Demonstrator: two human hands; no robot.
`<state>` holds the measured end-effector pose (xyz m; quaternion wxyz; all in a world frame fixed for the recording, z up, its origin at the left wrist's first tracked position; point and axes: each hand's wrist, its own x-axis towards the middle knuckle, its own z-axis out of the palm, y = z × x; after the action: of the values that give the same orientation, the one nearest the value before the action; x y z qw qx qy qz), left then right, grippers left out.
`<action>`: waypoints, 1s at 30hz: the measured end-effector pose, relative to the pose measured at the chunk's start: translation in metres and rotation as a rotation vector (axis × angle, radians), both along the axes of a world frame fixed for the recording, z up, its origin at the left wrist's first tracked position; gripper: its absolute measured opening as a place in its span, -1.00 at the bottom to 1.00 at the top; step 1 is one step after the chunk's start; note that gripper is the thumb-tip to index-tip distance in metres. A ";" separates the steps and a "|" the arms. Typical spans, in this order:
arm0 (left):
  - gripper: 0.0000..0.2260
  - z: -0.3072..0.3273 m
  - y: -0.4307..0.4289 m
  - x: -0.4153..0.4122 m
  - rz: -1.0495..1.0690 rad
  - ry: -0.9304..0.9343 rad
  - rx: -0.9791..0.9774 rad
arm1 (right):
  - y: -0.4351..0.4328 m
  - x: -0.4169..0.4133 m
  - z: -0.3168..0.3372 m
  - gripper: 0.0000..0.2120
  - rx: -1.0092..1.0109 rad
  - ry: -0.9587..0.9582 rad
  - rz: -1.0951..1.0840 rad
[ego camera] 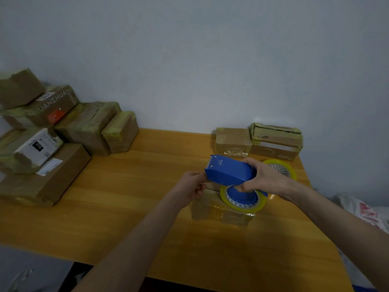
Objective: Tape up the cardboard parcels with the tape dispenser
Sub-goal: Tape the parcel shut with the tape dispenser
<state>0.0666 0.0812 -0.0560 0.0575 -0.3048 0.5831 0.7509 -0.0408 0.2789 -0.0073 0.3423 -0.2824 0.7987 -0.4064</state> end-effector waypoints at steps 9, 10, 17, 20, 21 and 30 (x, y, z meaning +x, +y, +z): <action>-0.80 0.002 0.005 -0.001 -0.012 0.018 0.125 | 0.006 -0.002 -0.008 -0.48 -0.026 -0.040 -0.036; -0.85 0.001 0.006 0.000 -0.013 0.022 0.119 | 0.007 -0.003 -0.009 -0.48 -0.030 -0.046 -0.043; -0.92 -0.006 0.013 -0.003 0.036 0.006 0.021 | 0.010 -0.005 -0.010 -0.50 -0.037 -0.069 -0.045; -0.88 -0.003 0.003 -0.001 0.047 -0.001 -0.008 | 0.013 -0.007 -0.009 -0.52 -0.034 -0.084 -0.058; -0.86 -0.001 0.001 0.000 0.028 0.010 -0.025 | 0.014 -0.008 -0.010 -0.52 -0.034 -0.089 -0.063; -0.76 -0.001 0.015 0.005 -0.077 0.181 -0.293 | 0.014 -0.011 -0.011 -0.53 -0.026 -0.128 -0.105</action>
<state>0.0716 0.0964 -0.0566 -0.0115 -0.2185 0.7004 0.6794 -0.0522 0.2929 -0.0183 0.3673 -0.2179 0.7835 -0.4514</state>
